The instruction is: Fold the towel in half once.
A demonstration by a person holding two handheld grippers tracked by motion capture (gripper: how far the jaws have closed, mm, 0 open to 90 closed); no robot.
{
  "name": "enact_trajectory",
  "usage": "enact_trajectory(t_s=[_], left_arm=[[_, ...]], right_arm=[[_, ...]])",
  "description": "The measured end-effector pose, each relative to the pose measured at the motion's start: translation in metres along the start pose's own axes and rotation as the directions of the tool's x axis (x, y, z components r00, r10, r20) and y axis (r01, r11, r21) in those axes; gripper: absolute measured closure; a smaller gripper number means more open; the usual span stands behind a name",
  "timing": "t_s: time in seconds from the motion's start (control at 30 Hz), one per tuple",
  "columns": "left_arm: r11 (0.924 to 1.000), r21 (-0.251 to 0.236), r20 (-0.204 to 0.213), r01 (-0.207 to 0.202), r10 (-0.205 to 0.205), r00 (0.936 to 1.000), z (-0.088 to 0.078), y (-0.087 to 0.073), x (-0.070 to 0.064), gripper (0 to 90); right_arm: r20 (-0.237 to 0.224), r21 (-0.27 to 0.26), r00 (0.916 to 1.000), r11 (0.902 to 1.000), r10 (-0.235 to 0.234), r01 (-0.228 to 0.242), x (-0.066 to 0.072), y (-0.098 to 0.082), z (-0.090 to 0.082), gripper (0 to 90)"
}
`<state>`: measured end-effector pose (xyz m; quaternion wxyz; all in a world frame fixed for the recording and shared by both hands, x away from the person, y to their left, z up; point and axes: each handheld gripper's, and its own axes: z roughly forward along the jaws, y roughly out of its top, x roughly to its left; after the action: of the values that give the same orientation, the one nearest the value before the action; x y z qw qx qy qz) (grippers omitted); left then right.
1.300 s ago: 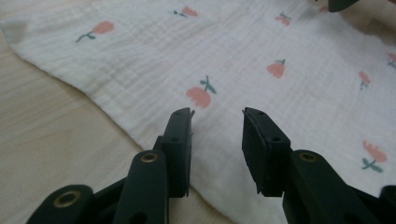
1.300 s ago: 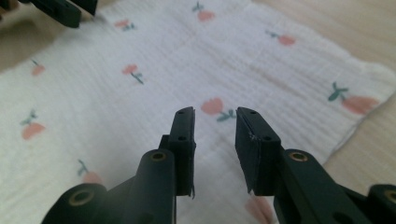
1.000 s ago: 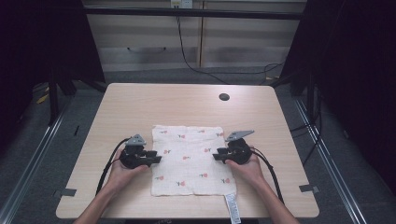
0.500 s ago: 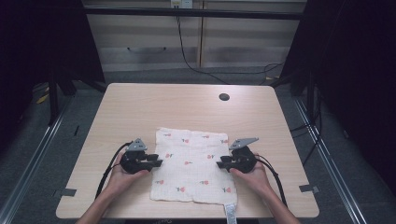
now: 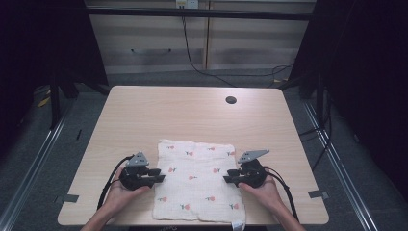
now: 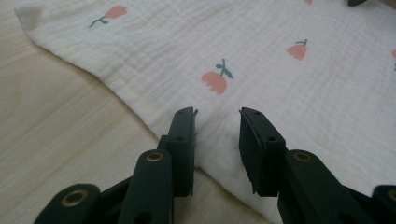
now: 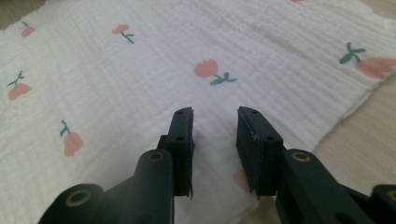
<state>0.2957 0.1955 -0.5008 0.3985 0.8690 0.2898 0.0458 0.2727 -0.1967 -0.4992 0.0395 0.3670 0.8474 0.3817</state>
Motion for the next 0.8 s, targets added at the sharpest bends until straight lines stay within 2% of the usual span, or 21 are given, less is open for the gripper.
enact_trajectory(t_s=[0.03, 0.13, 0.17, 0.2, 0.27, 0.33, 0.43, 0.5, 0.53, 0.57, 0.67, 0.8], left_arm=[[1.0000, 0.001, -0.010, -0.007, 0.007, 0.9999, 0.000, 0.000, 0.000, 65.8], [0.9999, -0.009, 0.004, 0.004, -0.004, 1.0000, 0.001, 0.000, 0.001, 65.9], [1.0000, -0.008, -0.003, 0.004, -0.004, 1.0000, 0.001, 0.000, 0.002, 65.9], [1.0000, -0.007, 0.006, 0.006, -0.006, 1.0000, 0.001, 0.001, 0.003, 65.9], [1.0000, -0.008, -0.001, 0.001, -0.001, 1.0000, 0.001, 0.000, 0.001, 65.7], [0.9999, -0.005, -0.009, -0.013, 0.013, 0.9999, 0.001, 0.001, 0.001, 64.8], [1.0000, -0.010, 0.004, 0.002, -0.001, 1.0000, 0.001, 0.000, 0.003, 64.9], [0.9997, -0.016, 0.017, 0.019, -0.018, 0.9997, 0.001, 0.000, 0.004, 64.9], [0.9997, -0.016, 0.017, 0.019, -0.018, 0.9997, 0.001, 0.000, 0.004, 64.9], [0.9986, -0.021, 0.028, 0.049, -0.048, 0.9984, 0.001, -0.001, 0.006, 64.9], [0.9992, -0.021, 0.028, 0.033, -0.032, 0.9991, 0.001, -0.001, 0.005, 64.9], [0.9991, -0.026, 0.027, 0.033, -0.033, 0.9991, 0.001, -0.002, 0.005, 64.9]], right_arm=[[0.000, -0.001, 1.0000, 1.0000, -0.005, 0.005, 0.000, -0.001, 0.000, 66.5], [-0.006, 0.006, 1.0000, 1.0000, -0.004, 0.004, 0.001, -0.001, -0.001, 65.4], [-0.009, 0.009, 0.9999, 0.9999, -0.011, 0.011, 0.001, 0.000, -0.001, 62.2], [0.010, -0.002, 0.9997, 0.9998, -0.021, 0.021, -0.003, 0.005, -0.003, 60.5], [0.017, -0.040, 0.9999, 0.9992, 0.000, 0.001, -0.012, 0.012, -0.007, 61.7], [0.052, -0.071, 0.9985, 0.9974, 0.015, -0.011, -0.023, 0.022, -0.012, 63.0], [0.092, -0.096, 0.9955, 0.9952, 0.023, -0.014, -0.042, 0.034, -0.013, 64.9], [0.118, -0.094, 0.9926, 0.9954, 0.026, -0.015, -0.054, 0.040, -0.008, 64.9], [0.118, -0.094, 0.9926, 0.9954, 0.026, -0.015, -0.054, 0.040, -0.008, 64.9], [0.129, -0.094, 0.9911, 0.9953, 0.033, -0.021, -0.065, 0.045, 0.000, 65.1], [0.133, -0.084, 0.9896, 0.9955, 0.055, -0.044, -0.078, 0.048, 0.011, 65.1], [0.148, -0.069, 0.9872, 0.9965, 0.058, -0.049, -0.083, 0.048, 0.020, 64.9]])
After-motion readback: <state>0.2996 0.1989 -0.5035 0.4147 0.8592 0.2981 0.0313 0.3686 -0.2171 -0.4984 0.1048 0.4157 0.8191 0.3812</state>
